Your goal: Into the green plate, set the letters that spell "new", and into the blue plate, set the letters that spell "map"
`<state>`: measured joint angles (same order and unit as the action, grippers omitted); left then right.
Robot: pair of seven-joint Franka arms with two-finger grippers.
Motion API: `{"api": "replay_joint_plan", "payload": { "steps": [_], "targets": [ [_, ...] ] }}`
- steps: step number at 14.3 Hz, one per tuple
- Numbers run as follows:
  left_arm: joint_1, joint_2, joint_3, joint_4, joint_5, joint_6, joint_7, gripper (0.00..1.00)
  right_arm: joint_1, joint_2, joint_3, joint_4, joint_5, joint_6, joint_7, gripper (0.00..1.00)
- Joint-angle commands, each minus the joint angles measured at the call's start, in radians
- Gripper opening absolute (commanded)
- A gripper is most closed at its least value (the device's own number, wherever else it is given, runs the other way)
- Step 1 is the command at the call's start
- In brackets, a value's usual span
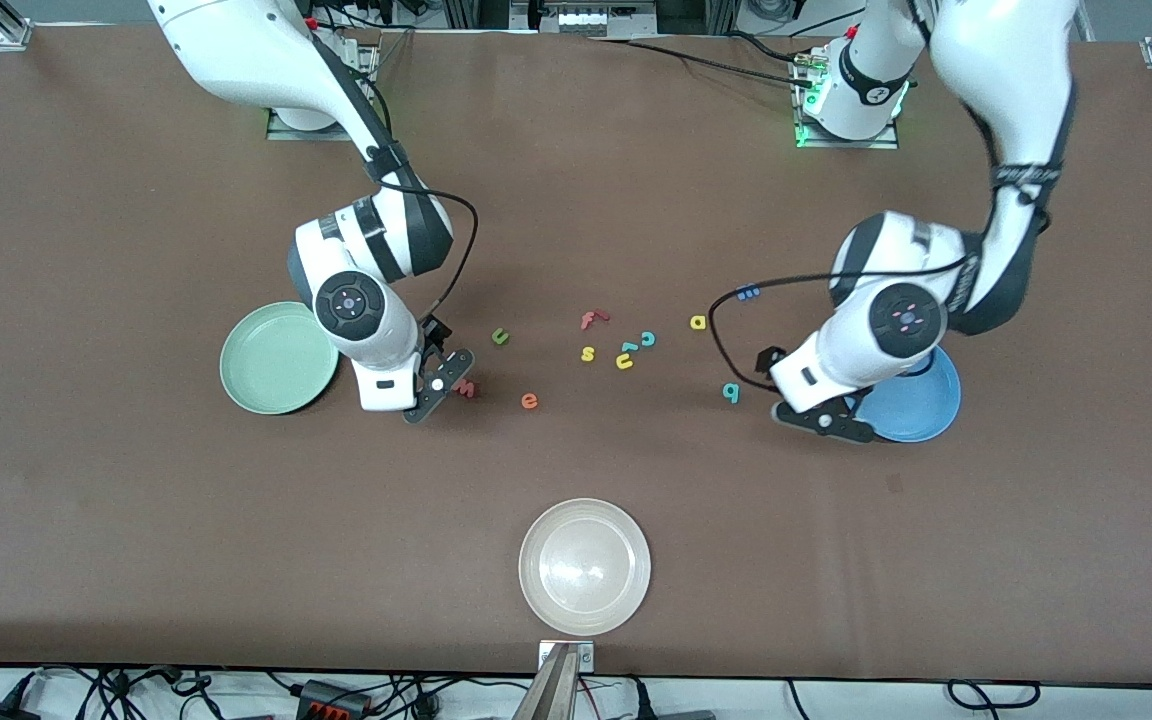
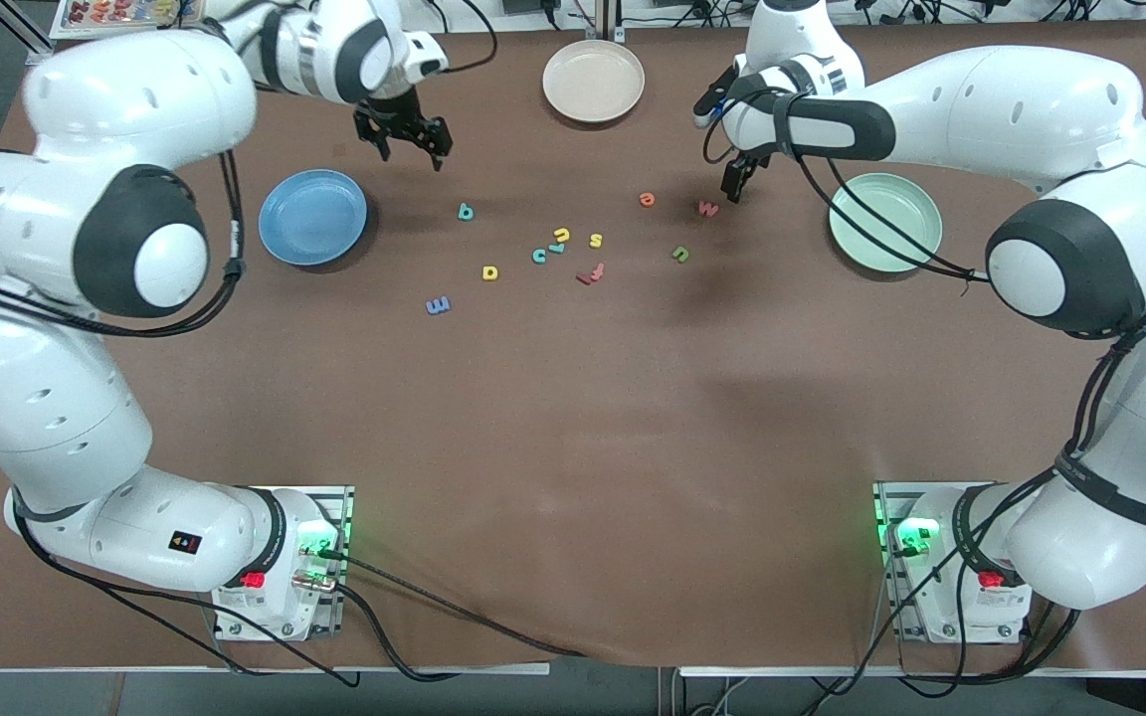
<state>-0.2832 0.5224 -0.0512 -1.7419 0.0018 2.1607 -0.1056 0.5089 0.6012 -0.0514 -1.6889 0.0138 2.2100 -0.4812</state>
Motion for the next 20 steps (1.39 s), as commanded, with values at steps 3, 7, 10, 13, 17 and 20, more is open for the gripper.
{"api": "replay_joint_plan", "payload": {
  "steps": [3, 7, 10, 13, 17, 20],
  "targets": [
    [-0.047, 0.062, 0.010, -0.109, 0.004, 0.258, -0.065, 1.00, 0.019, 0.091, 0.028, 0.021, 0.011, 0.131, -0.053, 0.94],
    [-0.086, 0.105, 0.010, -0.139, 0.003, 0.353, -0.110, 1.00, 0.042, 0.123, 0.028, 0.021, 0.005, 0.169, -0.060, 0.78],
    [-0.102, 0.103, 0.010, -0.139, 0.004, 0.353, -0.128, 0.75, 0.040, 0.124, 0.028, 0.021, 0.003, 0.169, -0.071, 0.66],
    [-0.100, 0.103, 0.010, -0.142, 0.010, 0.350, -0.126, 0.41, 0.040, 0.126, 0.028, 0.021, 0.003, 0.172, -0.077, 0.52],
    [-0.094, 0.091, 0.010, -0.137, 0.010, 0.318, -0.123, 0.04, 0.042, 0.126, 0.028, 0.020, 0.002, 0.171, -0.077, 0.47],
    [-0.064, 0.038, 0.027, -0.091, 0.015, 0.184, -0.073, 0.01, 0.042, 0.126, 0.028, 0.018, 0.000, 0.171, -0.083, 0.38]
  ]
}}
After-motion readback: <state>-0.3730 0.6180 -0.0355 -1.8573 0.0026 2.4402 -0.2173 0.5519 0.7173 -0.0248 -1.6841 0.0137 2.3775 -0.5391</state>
